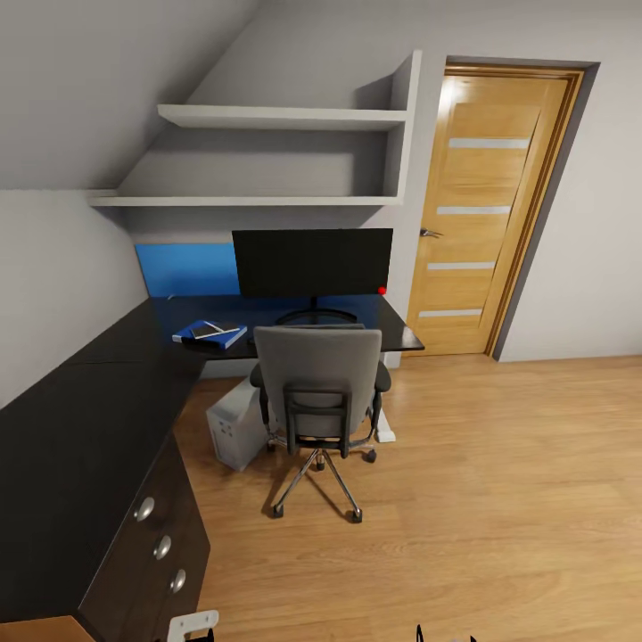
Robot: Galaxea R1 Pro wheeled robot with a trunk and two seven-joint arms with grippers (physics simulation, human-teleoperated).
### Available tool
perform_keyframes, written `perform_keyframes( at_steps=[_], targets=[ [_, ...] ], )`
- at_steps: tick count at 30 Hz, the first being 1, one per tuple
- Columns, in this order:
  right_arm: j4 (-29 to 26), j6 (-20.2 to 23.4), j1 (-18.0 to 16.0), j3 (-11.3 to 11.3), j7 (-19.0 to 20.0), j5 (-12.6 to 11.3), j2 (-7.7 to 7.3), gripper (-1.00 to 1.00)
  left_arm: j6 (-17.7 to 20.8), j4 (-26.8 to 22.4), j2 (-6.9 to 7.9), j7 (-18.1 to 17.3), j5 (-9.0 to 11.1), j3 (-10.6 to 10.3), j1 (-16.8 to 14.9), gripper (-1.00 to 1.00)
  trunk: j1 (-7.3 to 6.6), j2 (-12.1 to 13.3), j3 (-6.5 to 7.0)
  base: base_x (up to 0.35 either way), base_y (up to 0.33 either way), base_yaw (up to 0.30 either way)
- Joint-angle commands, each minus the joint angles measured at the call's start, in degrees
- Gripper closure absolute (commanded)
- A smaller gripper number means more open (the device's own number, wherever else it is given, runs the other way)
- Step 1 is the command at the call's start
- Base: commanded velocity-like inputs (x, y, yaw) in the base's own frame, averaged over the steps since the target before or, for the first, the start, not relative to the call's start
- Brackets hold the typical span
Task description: In the bedroom, organize the workspace by keeping the computer under the desk, ensuring the monitor is on the desk, placing the keyboard on the desk next to the monitor, placing the mouse on the desk next to the keyboard, moving the folder from the swivel chair onto the desk next to the mouse, stacking the notebook on top of the folder with the pen on top of the notebook, and positioning the swivel chair next to the desk.
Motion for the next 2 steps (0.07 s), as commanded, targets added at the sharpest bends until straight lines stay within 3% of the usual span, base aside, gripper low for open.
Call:
perform_keyframes(
  at_steps=[1, 2],
  targets=[
    [0.1, -0.2, -0.1, 0.5, -0.2, -0.3, 0.03, -1.00, -0.1, 0.0, -0.01, 0.3, 0.3, -0.5, 0.0, -1.00, 0.00, 0.0, -0.06, 0.000, 0.000, 0.000],
    [0.1, -0.2, -0.1, 0.5, -0.2, -0.3, 0.03, -1.00, -0.1, 0.0, -0.01, 0.3, 0.3, -0.5, 0.0, -1.00, 0.00, 0.0, -0.06, 0.000, 0.000, 0.000]
  ],
)
